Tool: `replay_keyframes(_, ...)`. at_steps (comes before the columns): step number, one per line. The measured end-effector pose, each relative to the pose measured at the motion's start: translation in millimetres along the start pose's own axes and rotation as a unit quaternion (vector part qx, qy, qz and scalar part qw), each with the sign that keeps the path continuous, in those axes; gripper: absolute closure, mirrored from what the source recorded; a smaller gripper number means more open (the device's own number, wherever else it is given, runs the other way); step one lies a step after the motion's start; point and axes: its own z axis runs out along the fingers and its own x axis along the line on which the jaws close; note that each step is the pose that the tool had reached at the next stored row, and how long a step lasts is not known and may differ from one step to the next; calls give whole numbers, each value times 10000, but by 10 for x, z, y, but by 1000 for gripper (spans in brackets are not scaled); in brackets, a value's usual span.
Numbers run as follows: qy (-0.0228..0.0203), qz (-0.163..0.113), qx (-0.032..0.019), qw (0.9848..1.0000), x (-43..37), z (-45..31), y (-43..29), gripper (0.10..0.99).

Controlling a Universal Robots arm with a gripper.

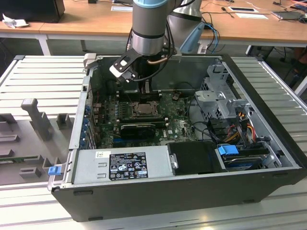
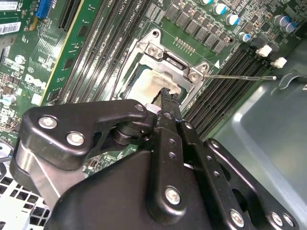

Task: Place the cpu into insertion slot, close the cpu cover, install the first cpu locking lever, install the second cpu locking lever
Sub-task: 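Install the first cpu locking lever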

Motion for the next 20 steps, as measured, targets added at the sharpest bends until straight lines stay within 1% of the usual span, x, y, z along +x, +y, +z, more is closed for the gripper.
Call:
replay_keyframes(6,2,0,0,10000,4,-116,-3,980)
replay_keyframes(10,2,0,0,10000,5,-169,-4,980)
replay_keyframes(12,3,-1,-3,10000,8,-258,-7,980)
replay_keyframes(13,3,0,-9,10000,9,-288,-8,980)
replay_keyframes(14,2,0,-24,10000,10,-315,-10,980)
replay_keyframes(15,-1,-3,-83,10000,11,-347,-15,980)
replay_keyframes(16,-3,-4,-139,9999,12,-362,-20,980)
replay_keyframes(17,-4,-5,-161,9999,12,-375,-21,980)
replay_keyframes(20,-4,-24,-165,9999,10,-378,-21,980)
